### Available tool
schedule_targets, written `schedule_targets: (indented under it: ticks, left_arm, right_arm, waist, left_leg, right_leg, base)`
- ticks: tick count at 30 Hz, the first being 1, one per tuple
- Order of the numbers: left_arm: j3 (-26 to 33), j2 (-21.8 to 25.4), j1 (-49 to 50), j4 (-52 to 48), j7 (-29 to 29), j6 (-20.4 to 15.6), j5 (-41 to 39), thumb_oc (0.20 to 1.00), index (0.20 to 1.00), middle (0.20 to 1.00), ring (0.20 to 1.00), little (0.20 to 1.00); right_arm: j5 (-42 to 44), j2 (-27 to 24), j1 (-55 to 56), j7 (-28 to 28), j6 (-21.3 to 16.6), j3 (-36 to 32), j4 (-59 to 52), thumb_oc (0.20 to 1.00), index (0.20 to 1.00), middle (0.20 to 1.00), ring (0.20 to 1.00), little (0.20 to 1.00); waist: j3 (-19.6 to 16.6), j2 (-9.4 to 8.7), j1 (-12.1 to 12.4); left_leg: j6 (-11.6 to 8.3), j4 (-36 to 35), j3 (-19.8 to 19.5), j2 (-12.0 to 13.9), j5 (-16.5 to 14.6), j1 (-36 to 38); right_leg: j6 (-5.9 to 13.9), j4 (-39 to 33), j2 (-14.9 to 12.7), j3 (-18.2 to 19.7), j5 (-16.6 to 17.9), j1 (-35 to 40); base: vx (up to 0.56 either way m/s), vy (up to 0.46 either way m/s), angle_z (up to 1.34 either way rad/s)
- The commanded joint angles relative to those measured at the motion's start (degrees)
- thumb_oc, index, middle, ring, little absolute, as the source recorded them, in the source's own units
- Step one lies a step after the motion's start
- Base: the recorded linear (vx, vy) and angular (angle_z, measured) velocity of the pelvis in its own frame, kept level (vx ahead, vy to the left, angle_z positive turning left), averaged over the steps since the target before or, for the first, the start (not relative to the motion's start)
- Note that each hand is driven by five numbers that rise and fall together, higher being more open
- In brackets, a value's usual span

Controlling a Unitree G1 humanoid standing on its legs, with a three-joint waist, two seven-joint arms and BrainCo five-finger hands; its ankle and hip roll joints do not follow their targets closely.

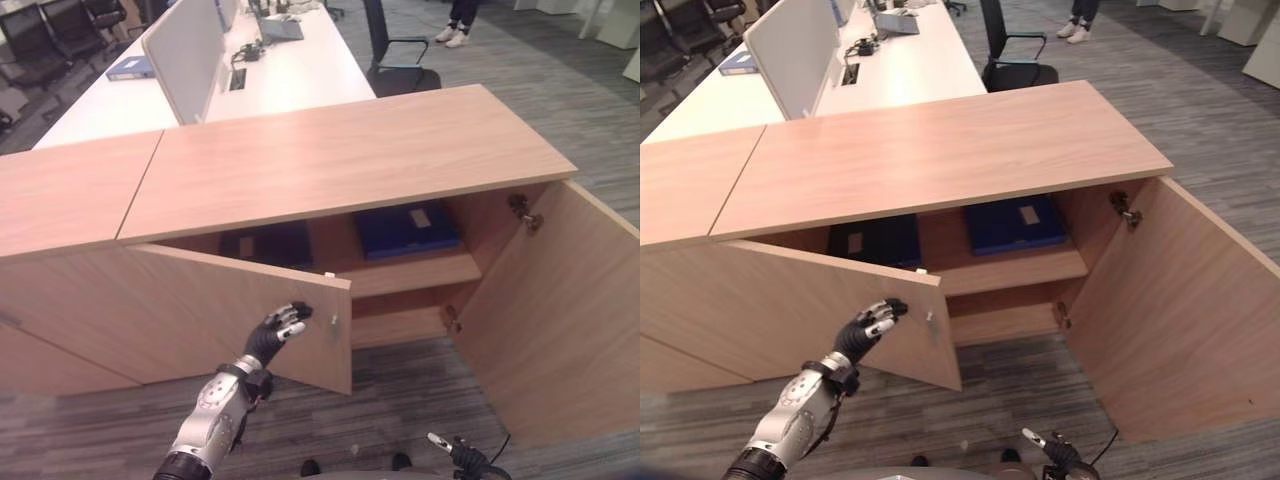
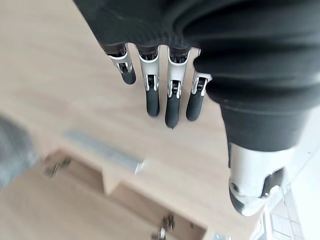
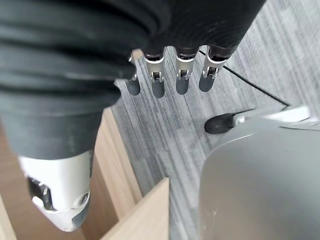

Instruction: Put the empty folder in the office cabinet

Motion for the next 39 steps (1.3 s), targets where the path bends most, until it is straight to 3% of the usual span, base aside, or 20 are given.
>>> schedule_targets:
  ticks: [1,16,25,30,35,37,39]
  left_arm:
    - [3.34,0.58,-6.87,3.37,3.1,-5.26,2.37,1.0,1.0,1.0,1.0,1.0]
    - [6.22,7.89,-25.7,28.75,9.23,-5.76,4.62,1.0,1.0,1.0,1.0,1.0]
    - [4.94,10.0,-36.26,36.7,11.59,-5.68,4.83,1.0,1.0,1.0,1.0,1.0]
    - [5.43,7.37,-35.43,33.68,12.38,-6.66,3.47,1.0,1.0,1.0,1.0,1.0]
    - [5.49,3.21,-26.73,22.26,11.24,-7.7,2.79,1.0,1.0,1.0,1.0,1.0]
    - [4.52,1.57,-23.17,18.74,10.08,-7.65,2.98,1.0,1.0,1.0,1.0,1.0]
    - [3.08,1.16,-18.61,13.67,7.94,-6.78,3.03,1.0,1.0,1.0,1.0,1.0]
  right_arm:
    - [1.67,-0.1,-0.13,0.68,-0.96,-0.93,0.61,1.0,1.0,1.0,1.0,1.0]
    - [0.52,-2.33,0.41,1.81,-0.45,0.79,0.46,1.0,1.0,1.0,1.0,1.0]
    - [1.19,-2.85,-0.31,1.69,-0.43,1.53,1.16,1.0,1.0,1.0,1.0,1.0]
    - [1.75,-2.33,-0.02,1.55,-0.53,1.19,1.41,1.0,1.0,1.0,1.0,1.0]
    - [2.37,-1.25,-1.28,1.24,-0.46,-0.03,1.18,1.0,1.0,1.0,1.0,1.0]
    - [2.12,-0.96,-2.06,1.09,-0.31,-0.37,1.24,1.0,1.0,1.0,1.0,1.0]
    - [1.66,-0.89,-3.0,0.91,-0.15,-1.02,1.11,1.0,1.0,1.0,1.0,1.0]
  waist:
    - [-0.81,-3.01,-0.71]
    - [-2.67,-4.03,-5.32]
    - [-1.85,-4.51,-7.09]
    - [-1.65,-4.89,-7.03]
    - [-0.47,-5.09,-5.62]
    - [0.44,-4.87,-4.19]
    - [1.22,-4.3,-1.27]
  left_leg:
    - [-2.46,0.28,1.13,2.34,-3.88,0.59]
    - [-2.03,0.28,6.97,2.2,-5.98,3.92]
    - [-2.1,0.28,8.1,2.12,-6.18,3.52]
    - [-2.01,0.28,7.59,2.06,-6.5,3.93]
    - [-1.98,0.28,8.96,2.27,-6.38,3.87]
    - [-2.03,0.28,9.76,2.79,-6.04,3.46]
    - [-2.02,0.28,11.73,3.78,-5.49,3.12]
  right_leg:
    - [5.65,1.81,-4.96,-0.01,0.84,-1.69]
    - [7.57,3.14,-5.31,3.93,1.85,-4.09]
    - [8.03,3.75,-5.44,4.54,2.64,-5.66]
    - [8.03,4.03,-5.79,4.0,2.34,-5.29]
    - [8.03,3.35,-5.49,4.44,4.07,-6.4]
    - [8.03,3.9,-5.9,2.34,4.85,-7.37]
    - [8.03,6.45,-8.45,-5.62,5.54,-8.46]
  base:
    - [0.08,0.022,-0.13]
    - [0.06,0.026,-0.23]
    - [0.01,0.018,-0.18]
    - [0.0,0.003,-0.01]
    - [-0.04,-0.023,-0.03]
    - [-0.11,-0.098,-0.11]
    - [-0.1,-0.133,-0.57]
